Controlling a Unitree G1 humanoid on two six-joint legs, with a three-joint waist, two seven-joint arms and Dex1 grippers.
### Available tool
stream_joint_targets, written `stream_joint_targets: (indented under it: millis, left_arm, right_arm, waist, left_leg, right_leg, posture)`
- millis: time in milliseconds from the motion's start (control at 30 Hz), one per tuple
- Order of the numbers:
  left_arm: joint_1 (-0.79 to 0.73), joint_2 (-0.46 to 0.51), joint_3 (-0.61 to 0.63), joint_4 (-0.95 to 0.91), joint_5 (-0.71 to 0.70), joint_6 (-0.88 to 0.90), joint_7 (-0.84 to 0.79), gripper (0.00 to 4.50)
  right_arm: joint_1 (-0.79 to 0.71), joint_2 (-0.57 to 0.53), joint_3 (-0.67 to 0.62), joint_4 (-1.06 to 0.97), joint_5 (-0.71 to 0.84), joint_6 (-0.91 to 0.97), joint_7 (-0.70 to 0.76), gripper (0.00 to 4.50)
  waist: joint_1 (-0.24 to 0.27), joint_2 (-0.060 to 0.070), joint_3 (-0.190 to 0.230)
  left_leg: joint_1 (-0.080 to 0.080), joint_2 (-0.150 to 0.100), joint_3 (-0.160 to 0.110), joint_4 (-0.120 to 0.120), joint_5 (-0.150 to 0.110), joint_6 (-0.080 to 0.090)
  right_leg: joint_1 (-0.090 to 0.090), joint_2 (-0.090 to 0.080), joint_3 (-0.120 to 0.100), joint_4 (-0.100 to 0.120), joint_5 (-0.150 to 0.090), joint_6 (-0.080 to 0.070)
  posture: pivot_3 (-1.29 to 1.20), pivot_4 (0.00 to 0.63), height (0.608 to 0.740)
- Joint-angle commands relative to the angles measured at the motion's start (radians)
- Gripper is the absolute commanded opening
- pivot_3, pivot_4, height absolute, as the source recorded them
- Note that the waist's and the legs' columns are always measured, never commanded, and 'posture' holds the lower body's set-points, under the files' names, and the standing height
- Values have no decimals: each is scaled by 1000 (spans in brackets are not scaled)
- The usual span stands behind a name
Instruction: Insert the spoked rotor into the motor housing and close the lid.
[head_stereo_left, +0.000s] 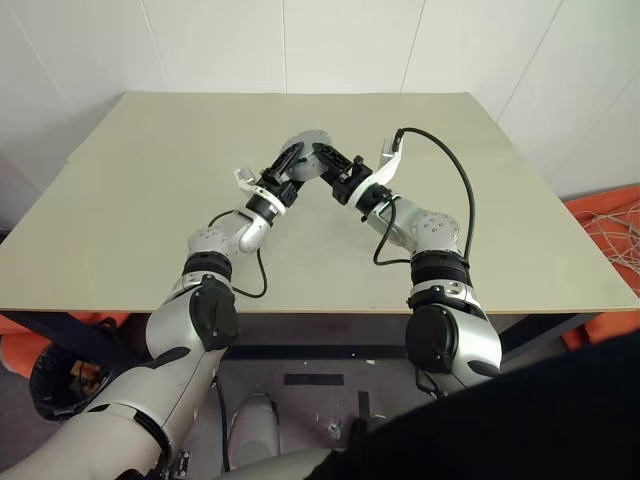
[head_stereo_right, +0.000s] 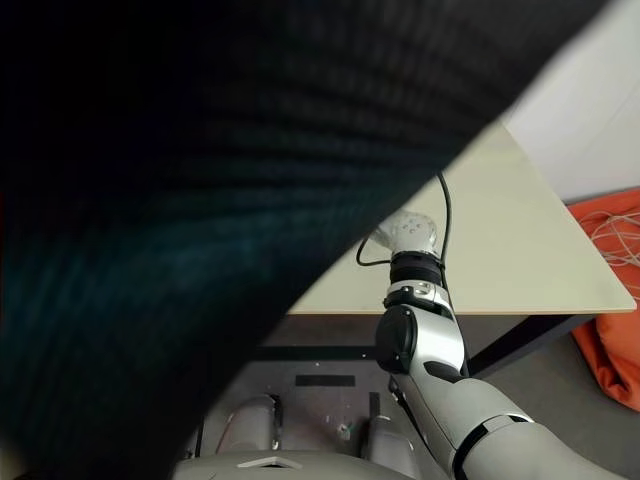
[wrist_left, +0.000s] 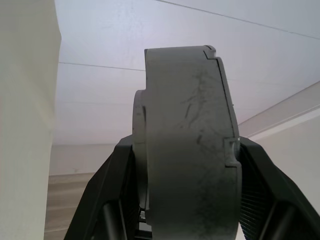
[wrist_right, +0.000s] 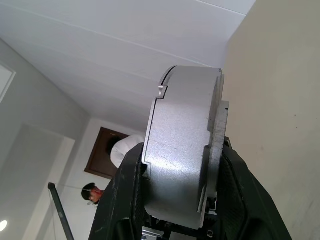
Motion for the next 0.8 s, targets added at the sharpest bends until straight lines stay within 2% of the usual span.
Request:
stream_joint_targets:
  millis: [33,200,467,633,800]
  left_arm:
    - [-42,7,-13,-30,10,9,-37,2092]
    - [-41,8,-12,-28,15,3,-33,2092]
    - [-41,11,-15,-29,33,0,-41,2092]
    - [-37,14,-25,-39,59,-20,-49,2092]
    - [-13,64,-86,-107,155,-146,-69,2092]
  right_arm:
    - [-21,-2,1,-60,40,-15,5,1904]
    - [-17,-8,21,-51,4,-70,13,1904]
    - [-29,-14,40,-11,-56,-214,-30,4477]
    - [-36,-27,39,35,-102,-331,-64,4477]
    - [-32,-70,63,79,-173,-428,-77,4477]
  waist:
    - [1,0,0]
    - [1,0,0]
    - [1,0,0]
    - [-2,0,0]
    - [-4,0,0]
  left_leg:
    - [0,0,0,0,0,0]
    - [0,0,0,0,0,0]
    - [0,0,0,0,0,0]
    - [0,0,0,0,0,0]
    - [0,0,0,0,0,0]
  right_leg:
    - [0,0,0,0,0,0]
    - [0,0,0,0,0,0]
    - [0,0,0,0,0,0]
    - [0,0,0,0,0,0]
    - [0,0,0,0,0,0]
  posture:
    - [0,0,740]
    - [0,0,740]
    - [0,0,740]
    - [0,0,740]
    - [0,0,740]
